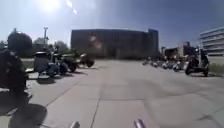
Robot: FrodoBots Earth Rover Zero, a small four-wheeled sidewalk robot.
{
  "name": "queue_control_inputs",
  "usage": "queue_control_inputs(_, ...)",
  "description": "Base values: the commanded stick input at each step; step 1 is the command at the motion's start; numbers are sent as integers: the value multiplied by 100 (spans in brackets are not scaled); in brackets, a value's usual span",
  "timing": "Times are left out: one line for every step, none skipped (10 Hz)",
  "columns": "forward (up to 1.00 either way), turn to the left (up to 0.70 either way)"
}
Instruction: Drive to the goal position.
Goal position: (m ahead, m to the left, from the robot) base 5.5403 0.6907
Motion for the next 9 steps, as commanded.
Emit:
queue_control_inputs(85,0)
queue_control_inputs(85,0)
queue_control_inputs(85,0)
queue_control_inputs(85,0)
queue_control_inputs(85,0)
queue_control_inputs(85,0)
queue_control_inputs(85,0)
queue_control_inputs(85,0)
queue_control_inputs(85,0)
